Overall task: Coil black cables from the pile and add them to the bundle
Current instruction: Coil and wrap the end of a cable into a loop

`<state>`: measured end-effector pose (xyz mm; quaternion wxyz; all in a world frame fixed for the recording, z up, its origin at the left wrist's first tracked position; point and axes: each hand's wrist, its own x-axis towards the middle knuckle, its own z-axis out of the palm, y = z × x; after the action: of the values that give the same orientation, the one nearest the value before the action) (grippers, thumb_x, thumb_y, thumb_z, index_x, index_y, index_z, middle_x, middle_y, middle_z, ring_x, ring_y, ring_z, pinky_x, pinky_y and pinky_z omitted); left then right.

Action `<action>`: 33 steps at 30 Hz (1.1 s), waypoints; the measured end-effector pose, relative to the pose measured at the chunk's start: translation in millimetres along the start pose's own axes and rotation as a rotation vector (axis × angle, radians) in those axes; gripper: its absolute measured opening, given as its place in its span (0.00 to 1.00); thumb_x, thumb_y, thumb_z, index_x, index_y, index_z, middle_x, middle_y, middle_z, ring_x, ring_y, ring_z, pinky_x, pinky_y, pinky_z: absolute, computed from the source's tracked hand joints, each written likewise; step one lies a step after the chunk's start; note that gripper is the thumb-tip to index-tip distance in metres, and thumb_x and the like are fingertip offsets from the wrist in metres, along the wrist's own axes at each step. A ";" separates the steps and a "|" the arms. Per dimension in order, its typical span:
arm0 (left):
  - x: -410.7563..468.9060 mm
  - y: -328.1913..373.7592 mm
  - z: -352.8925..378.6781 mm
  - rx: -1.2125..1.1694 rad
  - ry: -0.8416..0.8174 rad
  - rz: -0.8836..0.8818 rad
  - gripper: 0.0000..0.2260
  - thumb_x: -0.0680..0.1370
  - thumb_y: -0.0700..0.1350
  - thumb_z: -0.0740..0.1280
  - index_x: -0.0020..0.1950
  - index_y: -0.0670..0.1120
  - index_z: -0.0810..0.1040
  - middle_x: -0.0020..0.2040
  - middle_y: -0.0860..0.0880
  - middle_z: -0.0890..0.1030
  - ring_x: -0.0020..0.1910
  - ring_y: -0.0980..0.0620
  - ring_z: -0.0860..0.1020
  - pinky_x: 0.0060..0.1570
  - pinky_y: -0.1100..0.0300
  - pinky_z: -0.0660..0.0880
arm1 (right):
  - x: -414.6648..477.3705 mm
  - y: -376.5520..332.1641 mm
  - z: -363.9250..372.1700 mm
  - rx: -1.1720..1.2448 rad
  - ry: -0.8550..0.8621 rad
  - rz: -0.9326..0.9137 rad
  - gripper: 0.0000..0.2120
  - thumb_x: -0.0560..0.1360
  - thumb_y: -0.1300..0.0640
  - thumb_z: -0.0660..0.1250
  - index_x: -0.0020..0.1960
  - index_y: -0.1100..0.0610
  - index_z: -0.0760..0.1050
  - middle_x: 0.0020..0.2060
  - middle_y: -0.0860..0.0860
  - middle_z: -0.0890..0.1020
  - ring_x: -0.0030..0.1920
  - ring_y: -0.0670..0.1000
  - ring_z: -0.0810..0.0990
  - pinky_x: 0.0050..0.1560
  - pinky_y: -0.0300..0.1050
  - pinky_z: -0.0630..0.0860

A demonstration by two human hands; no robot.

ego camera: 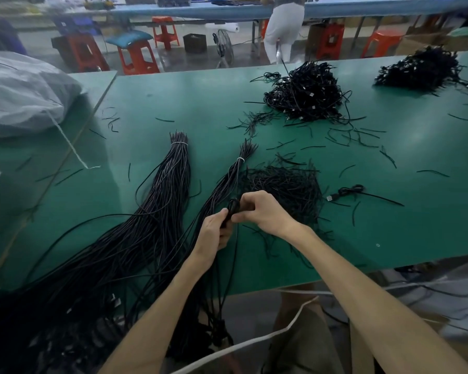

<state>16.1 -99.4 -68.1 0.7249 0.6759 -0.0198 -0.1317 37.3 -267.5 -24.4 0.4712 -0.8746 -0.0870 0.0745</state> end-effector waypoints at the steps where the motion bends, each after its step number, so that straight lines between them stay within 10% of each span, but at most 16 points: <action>1: 0.7 -0.4 -0.4 -0.009 0.000 0.002 0.19 0.81 0.54 0.58 0.31 0.54 0.71 0.27 0.57 0.61 0.23 0.57 0.54 0.20 0.65 0.53 | -0.5 -0.8 0.8 -0.011 0.000 -0.006 0.12 0.71 0.59 0.79 0.36 0.50 0.78 0.32 0.43 0.82 0.33 0.38 0.76 0.40 0.38 0.73; 6: 3.4 -1.7 -3.7 -0.051 -0.009 0.001 0.17 0.79 0.56 0.59 0.30 0.54 0.72 0.27 0.56 0.60 0.24 0.55 0.54 0.21 0.64 0.53 | -6.6 -3.1 7.0 0.031 0.039 -0.036 0.06 0.75 0.64 0.75 0.44 0.55 0.82 0.42 0.48 0.86 0.46 0.46 0.84 0.54 0.43 0.79; 21: 0.9 7.1 -4.6 -0.128 0.048 -0.056 0.22 0.85 0.49 0.57 0.31 0.51 0.71 0.28 0.53 0.59 0.23 0.55 0.55 0.20 0.64 0.54 | -19.8 -11.9 35.3 -0.131 0.278 -0.051 0.09 0.81 0.59 0.68 0.42 0.54 0.73 0.41 0.47 0.80 0.42 0.48 0.78 0.45 0.50 0.77; 27: -2.8 7.3 -2.2 0.025 0.062 0.043 0.21 0.86 0.52 0.59 0.50 0.34 0.78 0.34 0.42 0.74 0.29 0.44 0.74 0.26 0.56 0.70 | -22.8 -18.0 26.5 -0.380 0.319 -0.147 0.12 0.81 0.66 0.64 0.43 0.54 0.68 0.40 0.44 0.72 0.38 0.37 0.73 0.40 0.40 0.67; 33: -11.4 32.4 -15.0 0.046 0.031 0.149 0.08 0.86 0.39 0.62 0.61 0.44 0.79 0.40 0.45 0.76 0.38 0.45 0.83 0.40 0.53 0.83 | -26.5 -21.9 9.0 -0.436 0.329 -0.207 0.14 0.80 0.69 0.64 0.44 0.53 0.67 0.42 0.44 0.72 0.39 0.33 0.73 0.41 0.40 0.68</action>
<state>13.6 -80.6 -35.7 0.7172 0.6909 -0.0618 -0.0666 7.8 -254.3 -9.6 0.2850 -0.9420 -0.1121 -0.1370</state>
